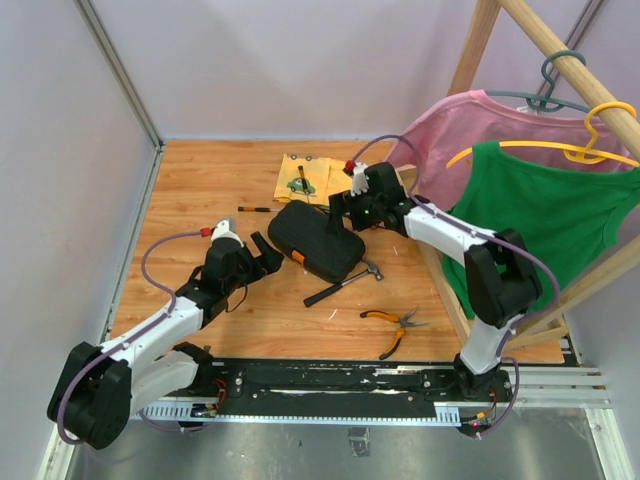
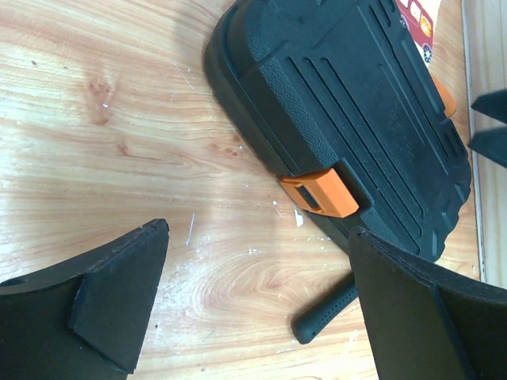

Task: Sort the tools into containers
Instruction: Move the storage box to the center of the board.

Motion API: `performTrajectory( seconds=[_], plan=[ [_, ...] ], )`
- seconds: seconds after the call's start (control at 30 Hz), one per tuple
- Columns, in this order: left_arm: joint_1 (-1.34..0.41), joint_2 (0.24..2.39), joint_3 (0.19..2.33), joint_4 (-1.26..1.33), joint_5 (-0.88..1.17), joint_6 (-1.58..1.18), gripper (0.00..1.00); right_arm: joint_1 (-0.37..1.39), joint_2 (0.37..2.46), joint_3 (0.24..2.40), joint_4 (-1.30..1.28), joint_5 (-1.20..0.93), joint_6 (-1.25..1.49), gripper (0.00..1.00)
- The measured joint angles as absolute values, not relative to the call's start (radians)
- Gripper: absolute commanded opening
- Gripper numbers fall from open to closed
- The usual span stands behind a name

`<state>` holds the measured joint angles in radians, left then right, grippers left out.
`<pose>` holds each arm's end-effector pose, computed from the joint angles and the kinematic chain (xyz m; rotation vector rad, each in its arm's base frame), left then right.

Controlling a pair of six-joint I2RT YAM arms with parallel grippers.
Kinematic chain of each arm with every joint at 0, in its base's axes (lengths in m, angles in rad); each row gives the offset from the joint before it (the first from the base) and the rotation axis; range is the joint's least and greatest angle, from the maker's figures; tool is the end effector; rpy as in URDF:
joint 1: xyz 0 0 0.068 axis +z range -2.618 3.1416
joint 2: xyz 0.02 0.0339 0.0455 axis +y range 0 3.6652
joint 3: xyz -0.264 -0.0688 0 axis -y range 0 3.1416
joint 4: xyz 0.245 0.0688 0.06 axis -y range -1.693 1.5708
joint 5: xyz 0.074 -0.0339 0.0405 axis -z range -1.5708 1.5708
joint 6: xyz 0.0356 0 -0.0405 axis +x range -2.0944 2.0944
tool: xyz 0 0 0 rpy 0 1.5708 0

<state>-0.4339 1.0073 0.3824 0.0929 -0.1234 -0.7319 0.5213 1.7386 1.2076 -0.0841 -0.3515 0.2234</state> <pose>0.1897 -0.0831 0.1866 -0.3941 2.1140 -0.5655 0.3351 0.2066 0.2395 -0.5381 2.1926 0.7955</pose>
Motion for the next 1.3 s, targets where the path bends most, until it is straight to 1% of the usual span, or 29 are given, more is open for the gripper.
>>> performTrajectory(
  seconds=[0.07, 0.23, 0.4, 0.53, 0.77, 1.03, 1.17, 1.3],
  plan=[
    [-0.434, 0.991, 0.378, 0.083, -0.131, -0.735, 0.99, 0.521, 1.797, 1.259, -0.087, -0.367, 0.215, 1.0],
    [-0.426, 0.964, 0.355, 0.072, -0.145, -0.743, 0.99, 0.521, 1.893, 1.338, -0.091, -0.419, 0.197, 0.96],
    [-0.421, 0.957, 0.332, 0.078, -0.148, -0.743, 0.99, 0.521, 1.912, 1.335, -0.099, -0.474, 0.193, 0.93],
    [-0.42, 0.957, 0.308, 0.109, -0.138, -0.742, 0.99, 0.522, 1.91, 1.291, -0.076, -0.493, 0.192, 0.92],
    [-0.42, 0.962, 0.283, 0.184, -0.115, -0.743, 0.99, 0.529, 1.865, 1.195, -0.041, -0.512, 0.219, 0.9],
    [-0.42, 1.032, 0.282, 0.284, -0.064, -0.749, 0.99, 0.607, 1.76, 1.073, -0.051, -0.515, 0.258, 0.9],
    [-0.42, 1.072, 0.282, 0.314, -0.044, -0.757, 0.99, 0.662, 1.709, 1.018, -0.053, -0.518, 0.279, 0.91],
    [-0.418, 1.089, 0.282, 0.322, -0.031, -0.765, 0.99, 0.699, 1.653, 0.957, -0.051, -0.518, 0.3, 0.94]
  ],
)
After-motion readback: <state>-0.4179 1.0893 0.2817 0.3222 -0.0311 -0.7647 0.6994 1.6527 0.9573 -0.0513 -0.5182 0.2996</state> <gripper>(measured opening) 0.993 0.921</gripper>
